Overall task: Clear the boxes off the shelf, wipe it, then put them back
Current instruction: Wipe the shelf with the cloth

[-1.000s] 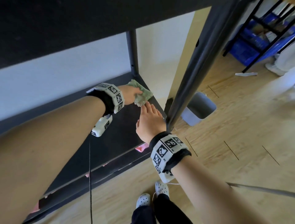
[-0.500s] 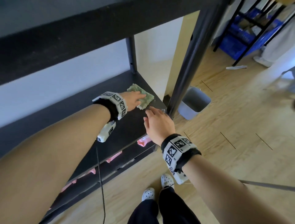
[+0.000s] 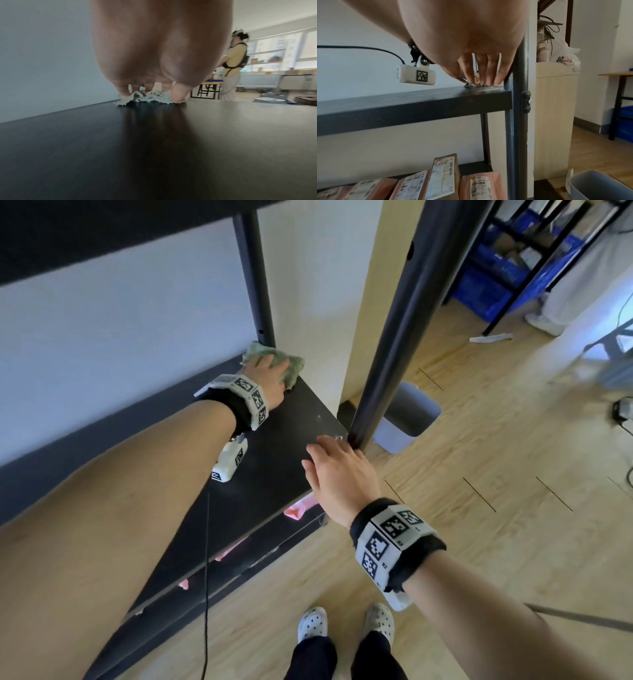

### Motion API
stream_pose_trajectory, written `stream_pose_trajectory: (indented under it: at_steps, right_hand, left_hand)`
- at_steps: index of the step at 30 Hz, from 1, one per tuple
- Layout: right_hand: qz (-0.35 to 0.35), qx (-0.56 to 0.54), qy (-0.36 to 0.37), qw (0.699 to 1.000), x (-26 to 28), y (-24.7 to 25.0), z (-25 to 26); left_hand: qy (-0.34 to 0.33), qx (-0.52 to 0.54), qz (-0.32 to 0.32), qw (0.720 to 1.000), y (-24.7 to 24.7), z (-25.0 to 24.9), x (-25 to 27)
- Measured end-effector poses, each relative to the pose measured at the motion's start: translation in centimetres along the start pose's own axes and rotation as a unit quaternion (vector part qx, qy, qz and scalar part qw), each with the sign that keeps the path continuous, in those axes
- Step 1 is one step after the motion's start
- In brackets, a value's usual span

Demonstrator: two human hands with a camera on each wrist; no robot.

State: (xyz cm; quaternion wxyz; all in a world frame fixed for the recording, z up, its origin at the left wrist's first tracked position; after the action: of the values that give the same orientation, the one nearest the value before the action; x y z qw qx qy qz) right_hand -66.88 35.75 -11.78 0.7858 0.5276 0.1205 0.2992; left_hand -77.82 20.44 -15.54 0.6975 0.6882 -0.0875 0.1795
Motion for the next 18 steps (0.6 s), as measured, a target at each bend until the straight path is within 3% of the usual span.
stream_pose_trajectory:
  at_steps: [8, 14, 18]
  right_hand:
    - [0.01, -0.005, 0.024, 1.0, 2.3, 1.0, 0.5]
    - [0.047, 0.024, 0.02, 0.998, 3.6, 0.1, 0.2]
    - [0.069, 0.026, 0.022, 0.997, 4.8, -0.4, 0.0]
  left_hand:
    - [-0.23, 0.006, 0.033, 0.973, -2.2, -8.4, 12.4]
    - [-0.19, 0.001, 0.046, 0.981, -1.6, -9.3, 8.2]
    - [-0.224, -0.06, 0.046, 0.972, -1.9, -10.3, 8.9]
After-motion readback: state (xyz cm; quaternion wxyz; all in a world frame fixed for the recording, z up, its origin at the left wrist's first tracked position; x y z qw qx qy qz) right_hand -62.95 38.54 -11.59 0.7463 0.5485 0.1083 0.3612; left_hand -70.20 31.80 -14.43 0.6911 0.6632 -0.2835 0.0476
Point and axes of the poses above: each hand's wrist, its own x-axis away from the middle knuckle, its own y-axis out of the back of the hand, z = x × y, the point moved 10 cm from there along -x, towards the middle knuckle, and after that the axes turned 9 degrees about -x, right-handed, at the moved point
